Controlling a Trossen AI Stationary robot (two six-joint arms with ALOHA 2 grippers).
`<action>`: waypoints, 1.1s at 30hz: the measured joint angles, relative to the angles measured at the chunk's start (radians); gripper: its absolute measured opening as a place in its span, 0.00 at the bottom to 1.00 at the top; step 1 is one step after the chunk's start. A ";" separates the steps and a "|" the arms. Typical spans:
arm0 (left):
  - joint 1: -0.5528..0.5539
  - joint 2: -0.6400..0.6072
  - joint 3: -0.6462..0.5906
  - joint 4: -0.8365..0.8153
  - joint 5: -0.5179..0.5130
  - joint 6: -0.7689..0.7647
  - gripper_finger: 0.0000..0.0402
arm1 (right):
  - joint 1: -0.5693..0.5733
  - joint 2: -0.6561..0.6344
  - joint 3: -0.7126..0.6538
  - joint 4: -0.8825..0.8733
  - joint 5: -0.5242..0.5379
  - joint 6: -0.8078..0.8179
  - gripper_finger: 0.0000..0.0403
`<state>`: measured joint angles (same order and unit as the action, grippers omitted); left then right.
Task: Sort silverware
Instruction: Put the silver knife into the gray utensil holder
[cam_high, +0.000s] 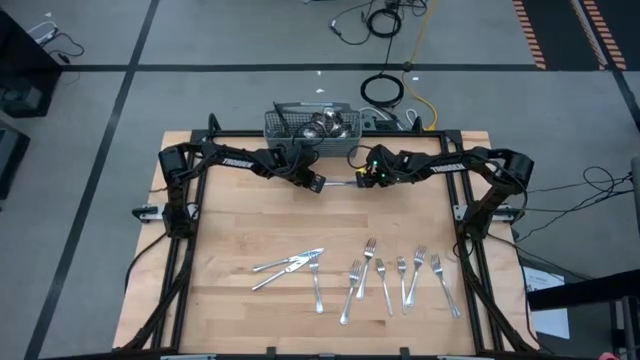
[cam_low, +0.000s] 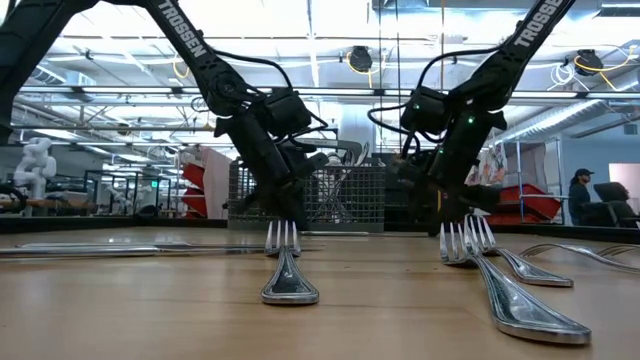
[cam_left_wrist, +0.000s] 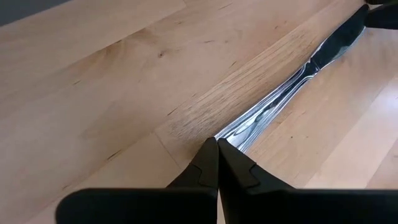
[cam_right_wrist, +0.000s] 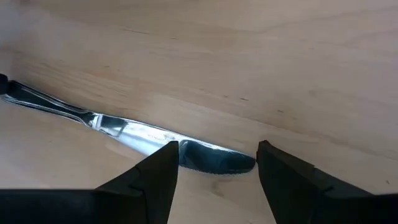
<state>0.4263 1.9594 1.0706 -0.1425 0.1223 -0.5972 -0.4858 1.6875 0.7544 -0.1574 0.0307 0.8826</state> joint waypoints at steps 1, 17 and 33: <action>0.000 0.000 0.000 0.000 0.000 0.000 0.00 | 0.006 0.001 0.000 0.000 0.006 0.002 0.51; 0.000 -0.001 -0.001 0.009 0.003 -0.029 0.00 | 0.056 -0.016 -0.005 0.041 -0.020 -0.008 0.51; -0.033 -0.018 0.013 0.051 0.468 -0.196 0.00 | 0.034 -0.334 0.013 -0.184 0.121 -0.066 0.06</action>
<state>0.3930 1.9418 1.0839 -0.0919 0.5907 -0.7935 -0.4518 1.3533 0.7677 -0.3418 0.1513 0.8162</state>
